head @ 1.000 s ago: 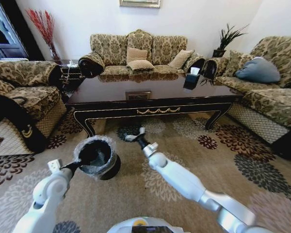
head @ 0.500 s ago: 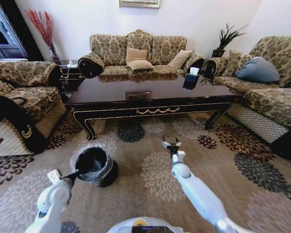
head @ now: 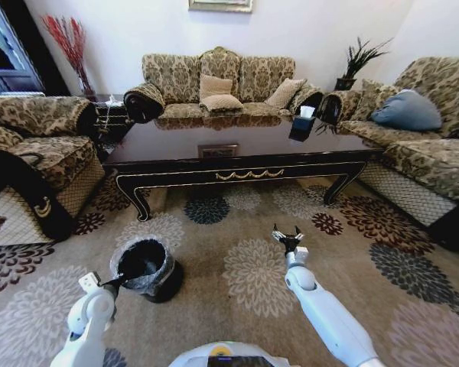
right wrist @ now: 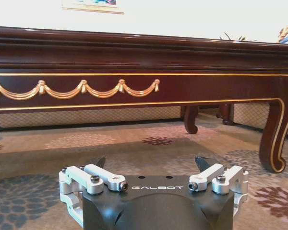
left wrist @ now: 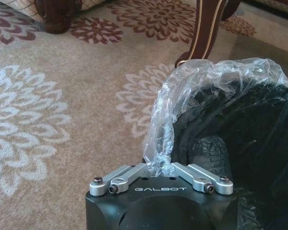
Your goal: Move to the front of the table and pick up the trash from the floor, then place it into the trash bin.
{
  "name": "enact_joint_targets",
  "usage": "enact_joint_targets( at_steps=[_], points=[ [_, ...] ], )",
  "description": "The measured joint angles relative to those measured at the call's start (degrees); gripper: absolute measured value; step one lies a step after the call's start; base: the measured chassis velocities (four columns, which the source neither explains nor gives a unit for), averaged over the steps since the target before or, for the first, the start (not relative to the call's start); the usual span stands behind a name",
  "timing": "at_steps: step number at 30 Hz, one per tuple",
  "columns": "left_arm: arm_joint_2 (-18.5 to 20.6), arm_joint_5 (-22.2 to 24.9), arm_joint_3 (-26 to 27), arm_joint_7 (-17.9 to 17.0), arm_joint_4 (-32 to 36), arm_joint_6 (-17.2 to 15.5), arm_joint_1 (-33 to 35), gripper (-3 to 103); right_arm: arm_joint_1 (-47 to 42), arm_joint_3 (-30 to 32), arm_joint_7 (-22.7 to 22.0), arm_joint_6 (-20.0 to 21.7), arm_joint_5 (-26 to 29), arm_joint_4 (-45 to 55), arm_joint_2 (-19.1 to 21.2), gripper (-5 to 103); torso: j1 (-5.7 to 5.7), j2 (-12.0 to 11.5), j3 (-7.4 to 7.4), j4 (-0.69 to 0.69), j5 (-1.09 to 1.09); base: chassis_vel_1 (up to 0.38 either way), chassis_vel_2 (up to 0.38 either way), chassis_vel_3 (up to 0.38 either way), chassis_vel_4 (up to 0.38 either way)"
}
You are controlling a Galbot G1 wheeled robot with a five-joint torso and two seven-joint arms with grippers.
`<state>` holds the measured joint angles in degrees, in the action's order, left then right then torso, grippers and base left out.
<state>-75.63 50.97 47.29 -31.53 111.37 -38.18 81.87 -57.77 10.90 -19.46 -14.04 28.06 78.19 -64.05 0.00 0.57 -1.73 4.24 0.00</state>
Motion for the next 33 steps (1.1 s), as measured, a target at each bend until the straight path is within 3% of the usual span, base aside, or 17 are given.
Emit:
enact_joint_targets(
  at_steps=[6,9,13,15,18,22,23,25,26,28,29,31,33],
  points=[
    [-1.0,0.5,-0.3,0.1,0.2,1.0,0.3,7,-0.1,-0.9,0.2,-0.2,-0.8,0.7,-0.7,100,0.00,0.0,0.00,0.00,0.00,0.000,0.000,0.000,0.000],
    [-1.0,1.9,-0.1,0.3,2.9,1.2,1.0,23,0.0,-1.0,0.0,-0.2,-1.0,1.1,-0.7,100,0.00,0.0,0.00,0.00,0.00,0.000,0.000,0.000,0.000],
    [-0.6,2.0,0.4,0.3,5.4,1.7,1.8,33,-0.4,-0.7,0.0,-0.2,-1.4,1.3,-0.9,100,0.00,0.0,0.00,-0.02,0.00,0.000,0.000,0.000,0.000],
    [0.0,-0.4,1.1,1.5,9.3,3.0,3.4,44,-1.2,0.1,0.0,-0.2,-1.5,1.9,-1.2,100,0.00,0.0,0.00,-0.01,0.00,0.000,0.000,0.000,0.000],
    [0.3,-1.6,1.8,2.2,13.5,3.4,5.0,50,-1.9,0.8,0.7,-0.5,-1.7,2.5,-1.3,100,0.00,0.0,0.00,0.00,0.00,0.000,0.000,0.000,0.000],
    [0.1,-5.3,3.1,3.5,21.1,4.2,8.0,66,-4.2,2.1,4.7,-4.0,-6.9,5.1,-0.5,100,0.00,0.0,0.00,-0.01,0.04,0.000,0.000,0.000,0.000],
    [-0.2,-8.1,3.3,4.6,22.3,5.7,9.0,72,-4.8,2.3,5.1,-4.6,-8.3,5.9,0.0,100,0.00,0.0,0.01,-0.01,0.02,0.000,0.000,0.000,0.000],
    [-1.3,-17.6,3.6,8.8,24.1,12.7,12.1,82,-7.3,2.8,5.6,-4.7,-10.7,10.4,2.4,100,0.00,0.0,0.00,0.00,0.00,0.000,0.000,0.000,0.000],
    [-1.3,-17.6,3.6,8.8,24.1,12.7,12.1,82,-7.3,2.8,5.6,-4.7,-10.7,10.4,2.4,100,0.00,0.0,0.00,0.00,0.00,0.000,0.000,0.000,0.000],
    [-2.3,-21.6,3.8,11.7,24.9,17.3,14.9,88,-9.1,3.1,5.5,-3.4,-9.1,14.5,3.9,100,0.00,0.0,0.00,0.00,0.00,0.000,0.000,0.000,0.000],
    [-3.3,-23.2,3.7,13.5,25.3,21.3,18.2,92,-11.4,3.7,5.3,-1.7,-5.4,19.2,5.3,100,0.00,0.0,0.00,-0.02,-0.01,0.000,0.000,0.000,0.000],
    [-3.8,-23.6,3.7,14.0,25.5,22.8,19.6,97,-12.5,3.9,5.3,-1.1,-4.0,21.3,5.8,100,0.00,0.0,0.01,-0.03,-0.01,0.000,0.000,0.000,0.000],
    [-5.2,-25.6,3.2,15.5,25.6,26.6,23.2,100,-16.7,5.1,5.3,0.8,-0.9,27.3,7.3,100,0.00,0.0,0.00,-0.01,-0.01,0.000,0.000,0.000,0.000]
  ],
)
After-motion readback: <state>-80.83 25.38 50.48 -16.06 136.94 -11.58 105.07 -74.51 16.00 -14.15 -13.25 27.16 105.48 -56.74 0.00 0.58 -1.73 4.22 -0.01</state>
